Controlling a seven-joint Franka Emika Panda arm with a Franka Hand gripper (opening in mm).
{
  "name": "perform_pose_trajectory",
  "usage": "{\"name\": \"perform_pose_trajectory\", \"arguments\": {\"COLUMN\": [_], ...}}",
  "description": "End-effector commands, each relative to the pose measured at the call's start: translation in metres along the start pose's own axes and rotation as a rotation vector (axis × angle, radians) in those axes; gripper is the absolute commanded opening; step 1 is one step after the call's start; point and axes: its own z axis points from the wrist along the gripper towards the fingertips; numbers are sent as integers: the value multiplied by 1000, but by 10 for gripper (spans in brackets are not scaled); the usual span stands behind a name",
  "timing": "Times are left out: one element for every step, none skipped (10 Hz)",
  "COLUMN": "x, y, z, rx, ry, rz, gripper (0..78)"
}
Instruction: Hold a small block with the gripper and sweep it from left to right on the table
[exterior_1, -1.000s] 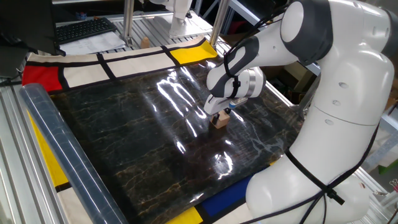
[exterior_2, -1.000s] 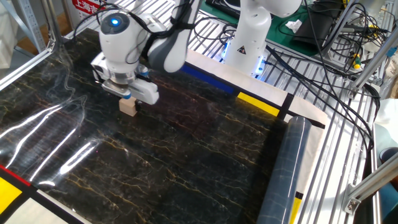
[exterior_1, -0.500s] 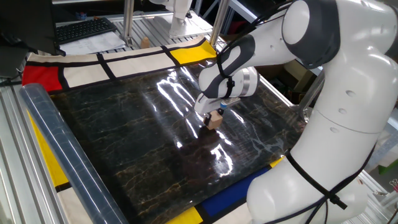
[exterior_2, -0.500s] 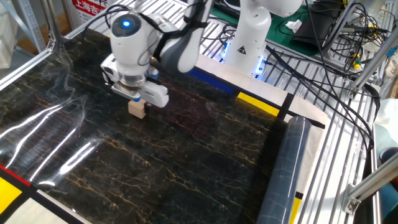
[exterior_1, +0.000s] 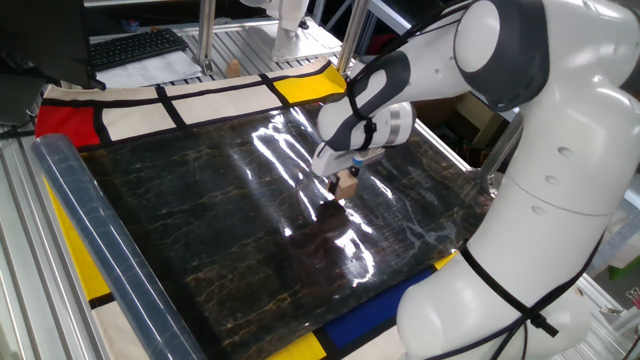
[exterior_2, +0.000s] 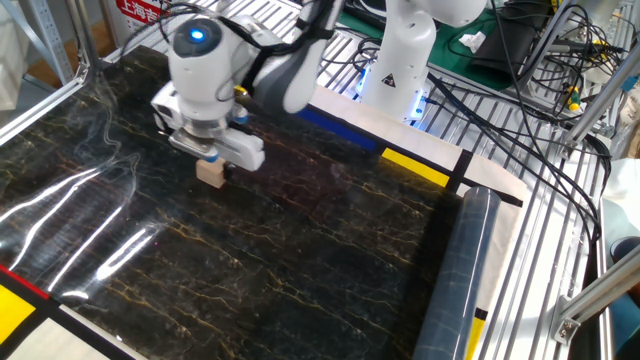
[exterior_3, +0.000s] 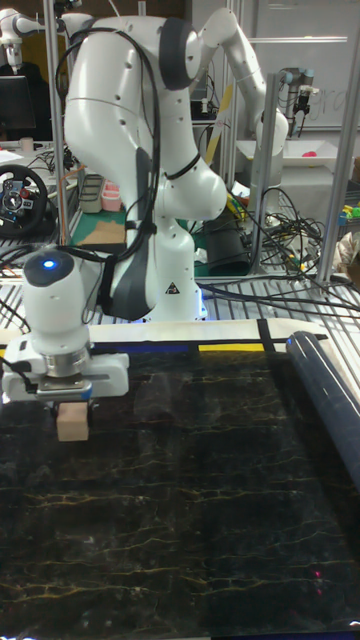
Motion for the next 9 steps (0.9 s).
{"name": "perform_pose_trajectory", "arguments": {"x": [-18,-18,-20,-21,-21,-20,-18,-17,-16], "y": [-102,-95,-88,-82,-74,-66,-59,-55,-51], "z": [6,11,16,18,20,21,21,20,19], "rx": [26,24,8,-4,-5,-5,-6,-11,-12], "ry": [0,-6,-12,-14,-22,-26,-27,-30,-29], "rz": [-88,-87,-87,-85,-76,-66,-60,-56,-55], "gripper": [11,11,11,11,11,11,11,11,11]}}
